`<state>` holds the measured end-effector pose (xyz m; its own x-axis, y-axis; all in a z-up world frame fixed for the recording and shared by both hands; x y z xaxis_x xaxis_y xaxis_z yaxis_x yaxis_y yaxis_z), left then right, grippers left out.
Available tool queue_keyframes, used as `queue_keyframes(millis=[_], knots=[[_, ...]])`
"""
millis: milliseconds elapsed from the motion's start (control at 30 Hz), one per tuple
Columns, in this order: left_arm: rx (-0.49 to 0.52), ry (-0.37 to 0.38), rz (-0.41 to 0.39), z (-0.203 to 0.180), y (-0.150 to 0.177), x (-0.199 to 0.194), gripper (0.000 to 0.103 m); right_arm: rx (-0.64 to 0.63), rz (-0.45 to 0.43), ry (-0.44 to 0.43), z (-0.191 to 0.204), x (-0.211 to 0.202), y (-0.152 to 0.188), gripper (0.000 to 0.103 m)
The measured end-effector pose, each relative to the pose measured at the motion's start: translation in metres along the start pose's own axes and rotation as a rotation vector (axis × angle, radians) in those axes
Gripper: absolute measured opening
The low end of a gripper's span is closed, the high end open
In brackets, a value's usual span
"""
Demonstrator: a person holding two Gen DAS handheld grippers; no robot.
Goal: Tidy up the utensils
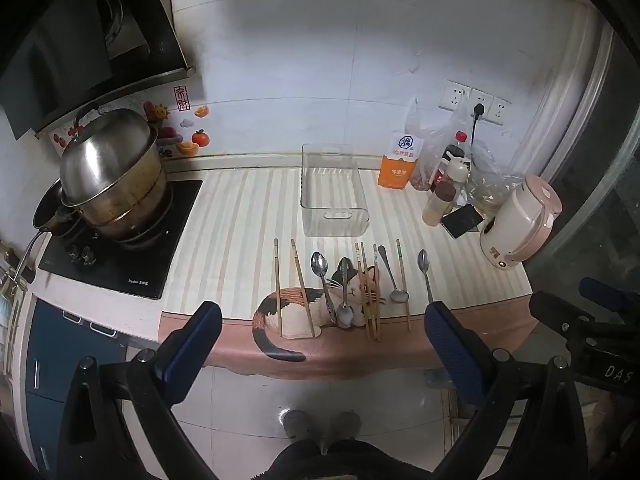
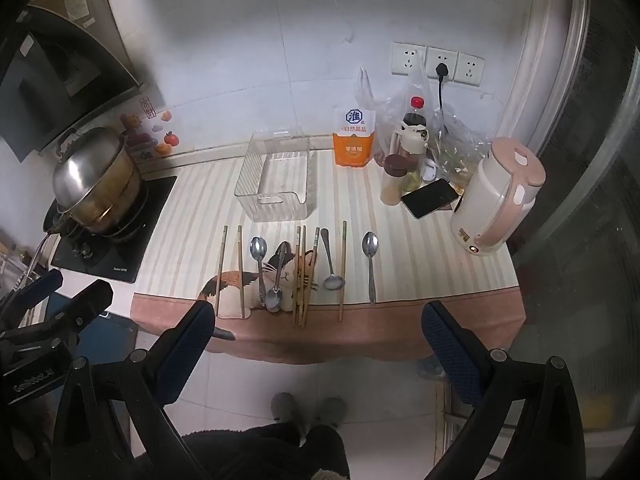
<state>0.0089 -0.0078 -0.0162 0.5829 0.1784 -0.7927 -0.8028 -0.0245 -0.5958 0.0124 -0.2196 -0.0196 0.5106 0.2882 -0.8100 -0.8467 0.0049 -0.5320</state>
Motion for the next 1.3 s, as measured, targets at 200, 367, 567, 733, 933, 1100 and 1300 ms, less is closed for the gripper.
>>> queue_keyframes(millis=[200, 367, 567, 733, 933, 1100, 1300], knots=[[-0.001, 0.006, 0.003, 0.0027, -0.0013, 0.0, 0.103, -0.003, -0.006, -0.001, 0.0027, -0.0013, 0.001, 0.103], [-0.003, 0.009, 0.003, 0.0028, -0.0015, 0.0023, 0.103, -0.003, -0.005, 0.002, 0.0067, -0.0033, 0.0017, 0.103], [-0.001, 0.013, 0.005, -0.0003, 0.0008, 0.0013, 0.103, 0.002, -0.007, 0.001, 0.0073, -0.0035, 0.0031, 0.103], [-0.003, 0.014, 0.006, 0.0006, 0.0008, 0.0016, 0.103, -0.001, -0.008, -0.002, 0.0056, -0.0029, 0.0039, 0.103], [-0.002, 0.015, 0.007, 0.0013, -0.0004, 0.0017, 0.103, 0.0, -0.008, -0.005, 0.0059, -0.0032, 0.0037, 0.103], [-0.003, 0.014, 0.008, 0.0009, -0.0001, 0.0019, 0.103, -0.004, -0.01, -0.008, 0.0068, -0.004, 0.0038, 0.103], [-0.004, 0.015, 0.006, 0.0017, 0.0008, 0.0029, 0.103, -0.005, -0.01, -0.009, 0.0088, -0.0029, 0.0028, 0.103]])
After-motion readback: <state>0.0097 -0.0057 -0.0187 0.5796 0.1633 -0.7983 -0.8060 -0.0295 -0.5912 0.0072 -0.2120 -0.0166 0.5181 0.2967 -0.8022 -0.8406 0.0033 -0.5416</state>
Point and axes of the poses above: each gripper's, at about its wrist camera, not at the fingertips, and x roughly the way its jaws point, z to its left, y to its underside, the point moved 2 cm from there along x, roughly the way its jaws point, and after that the axes turned 13 degrees about -y, right-handed, at the moved point
